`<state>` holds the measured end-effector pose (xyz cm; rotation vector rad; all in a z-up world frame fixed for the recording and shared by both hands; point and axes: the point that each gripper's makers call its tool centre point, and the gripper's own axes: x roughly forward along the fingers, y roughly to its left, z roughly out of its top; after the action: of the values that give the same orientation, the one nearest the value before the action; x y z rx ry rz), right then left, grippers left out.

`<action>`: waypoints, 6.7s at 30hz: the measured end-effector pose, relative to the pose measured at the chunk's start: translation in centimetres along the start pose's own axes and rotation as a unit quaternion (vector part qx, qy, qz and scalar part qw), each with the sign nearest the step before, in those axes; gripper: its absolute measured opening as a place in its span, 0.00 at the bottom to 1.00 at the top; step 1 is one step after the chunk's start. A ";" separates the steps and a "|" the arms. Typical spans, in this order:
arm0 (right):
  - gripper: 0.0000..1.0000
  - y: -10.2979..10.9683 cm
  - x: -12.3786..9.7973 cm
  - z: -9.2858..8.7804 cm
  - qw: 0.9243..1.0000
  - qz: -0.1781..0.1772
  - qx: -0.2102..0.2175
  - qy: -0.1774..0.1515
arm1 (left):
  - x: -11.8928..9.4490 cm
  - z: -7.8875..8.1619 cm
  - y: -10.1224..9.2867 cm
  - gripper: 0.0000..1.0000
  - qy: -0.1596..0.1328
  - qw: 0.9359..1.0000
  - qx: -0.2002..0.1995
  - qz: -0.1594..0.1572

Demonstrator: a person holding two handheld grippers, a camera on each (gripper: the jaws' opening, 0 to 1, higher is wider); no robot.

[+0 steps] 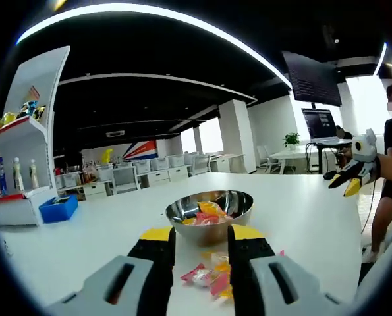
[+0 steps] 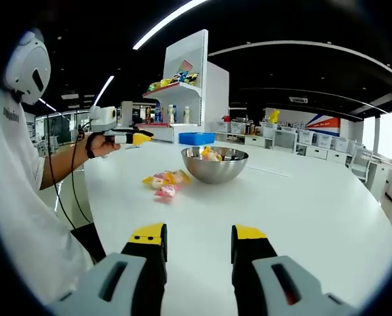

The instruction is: Pick up the marshmallows scattered on the table and place them into the bowl on the table

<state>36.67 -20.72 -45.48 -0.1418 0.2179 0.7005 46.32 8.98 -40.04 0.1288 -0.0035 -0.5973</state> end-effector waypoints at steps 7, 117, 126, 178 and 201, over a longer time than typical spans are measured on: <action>0.39 -0.1 0.2 -0.1 1.000 0.001 0.002 0.000 | -2.5 -1.1 0.4 0.33 0.006 1.000 -0.017 0.020; 0.38 -0.2 -0.5 -0.3 1.000 -0.005 0.008 -0.008 | 2.5 -5.3 -4.6 0.22 0.196 0.968 0.053 -0.145; 0.38 0.1 -0.1 -0.1 1.000 0.002 0.005 -0.007 | -0.3 0.5 -3.3 0.22 0.066 0.992 -0.005 -0.111; 0.38 -0.5 0.1 -0.9 1.000 -0.003 0.019 -0.006 | 16.0 4.8 -1.4 0.22 0.001 0.997 -0.012 -0.078; 0.37 -0.8 -0.2 -0.7 1.000 -0.007 0.017 -0.010 | 15.1 2.1 -1.0 0.31 0.036 0.997 -0.016 -0.063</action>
<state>36.87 -21.59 -46.08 -0.1031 0.2088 0.6846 58.19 -0.55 -38.63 0.1188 0.0838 -0.7178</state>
